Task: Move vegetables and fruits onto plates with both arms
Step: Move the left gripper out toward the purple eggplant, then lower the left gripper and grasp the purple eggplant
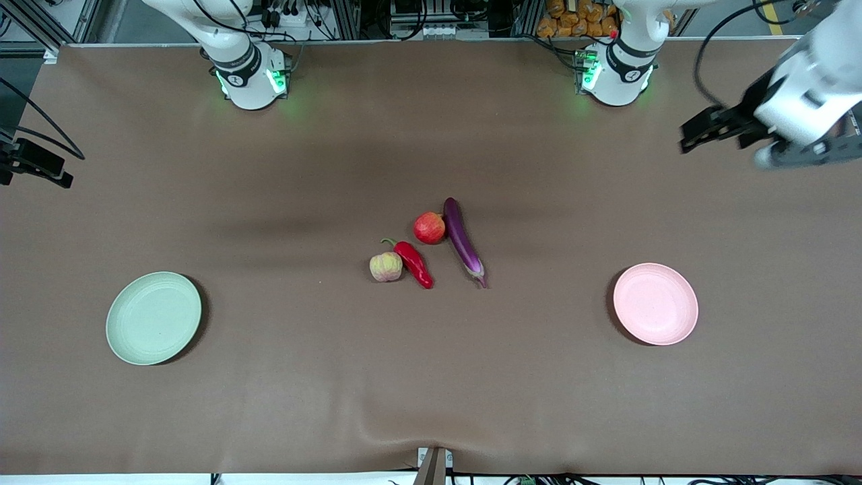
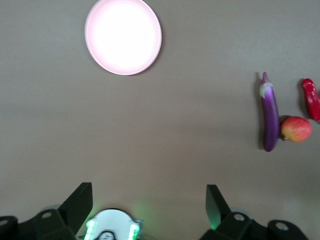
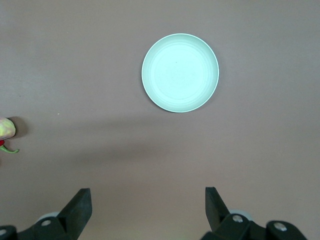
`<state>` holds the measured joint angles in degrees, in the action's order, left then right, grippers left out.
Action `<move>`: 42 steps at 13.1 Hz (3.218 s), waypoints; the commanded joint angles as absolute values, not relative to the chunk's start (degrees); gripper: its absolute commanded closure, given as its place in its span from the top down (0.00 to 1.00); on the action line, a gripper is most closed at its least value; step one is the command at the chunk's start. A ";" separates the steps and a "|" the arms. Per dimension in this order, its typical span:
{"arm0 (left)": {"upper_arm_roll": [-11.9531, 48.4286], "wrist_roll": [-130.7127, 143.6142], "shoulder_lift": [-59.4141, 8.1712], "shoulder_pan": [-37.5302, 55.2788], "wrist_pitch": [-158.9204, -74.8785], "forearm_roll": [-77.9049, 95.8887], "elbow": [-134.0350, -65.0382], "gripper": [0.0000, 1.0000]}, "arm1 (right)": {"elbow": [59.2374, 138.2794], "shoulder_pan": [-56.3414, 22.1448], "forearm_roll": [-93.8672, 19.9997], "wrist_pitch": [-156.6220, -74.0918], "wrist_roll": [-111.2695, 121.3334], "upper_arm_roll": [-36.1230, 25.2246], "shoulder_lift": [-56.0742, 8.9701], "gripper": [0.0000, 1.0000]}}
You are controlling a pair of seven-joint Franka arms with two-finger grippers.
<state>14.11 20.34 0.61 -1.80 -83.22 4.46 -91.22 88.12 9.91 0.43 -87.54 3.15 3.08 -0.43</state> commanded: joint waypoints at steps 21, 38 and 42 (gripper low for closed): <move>27.86 59.12 -21.34 11.86 -116.98 -3.93 -100.63 1.00 | 88.24 10.46 0.26 -87.89 3.16 3.60 -0.18 1.00; 25.59 87.80 -42.09 21.35 -137.98 -25.75 -99.05 0.79 | 88.33 10.11 0.18 -89.30 2.55 3.60 -0.70 1.00; 25.22 87.20 -42.98 20.66 -140.10 -25.93 -98.88 0.00 | 88.33 10.11 -0.44 -89.03 2.81 3.69 -0.79 1.00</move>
